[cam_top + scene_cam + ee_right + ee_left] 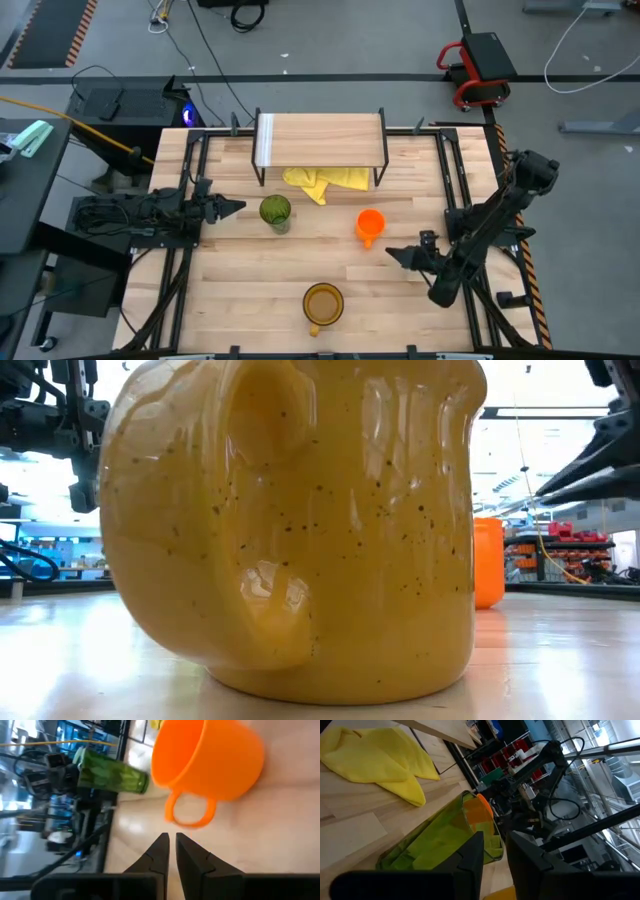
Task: Stack small to large cups/mugs on shelf
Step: Put the orange mug on the shelf
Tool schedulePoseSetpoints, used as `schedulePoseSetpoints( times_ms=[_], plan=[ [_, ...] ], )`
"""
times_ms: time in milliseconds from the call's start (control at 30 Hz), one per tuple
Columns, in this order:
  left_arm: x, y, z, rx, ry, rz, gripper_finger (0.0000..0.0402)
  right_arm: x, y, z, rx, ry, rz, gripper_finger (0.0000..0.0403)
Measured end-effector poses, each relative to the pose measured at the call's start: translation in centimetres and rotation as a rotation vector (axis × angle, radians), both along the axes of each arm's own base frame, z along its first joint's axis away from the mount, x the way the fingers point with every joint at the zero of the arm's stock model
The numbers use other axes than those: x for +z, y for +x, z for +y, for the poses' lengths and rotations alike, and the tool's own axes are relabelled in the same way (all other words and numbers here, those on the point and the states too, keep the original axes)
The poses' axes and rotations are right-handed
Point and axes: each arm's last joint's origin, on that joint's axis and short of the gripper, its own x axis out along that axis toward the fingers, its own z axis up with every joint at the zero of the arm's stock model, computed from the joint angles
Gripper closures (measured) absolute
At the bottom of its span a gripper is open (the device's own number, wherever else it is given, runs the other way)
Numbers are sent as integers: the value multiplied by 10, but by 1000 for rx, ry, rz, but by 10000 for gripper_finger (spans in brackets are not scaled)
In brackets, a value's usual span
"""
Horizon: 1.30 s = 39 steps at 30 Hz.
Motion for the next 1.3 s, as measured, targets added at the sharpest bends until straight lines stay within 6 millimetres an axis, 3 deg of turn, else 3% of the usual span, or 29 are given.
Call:
schedulePoseSetpoints(
  times_ms=[167,467,1000,1300],
  plan=[
    [0,0,0,0,1,0,308,8,2,4,31,51,-31,326],
    [0,0,0,0,1,0,310,7,28,-17,26,85,91,259],
    [0,0,-1,-43,-3,0,308,-8,43,-16,-15,66,66,308],
    [0,0,-1,-52,-4,0,312,-13,47,-19,-49,54,61,312]
  ],
)
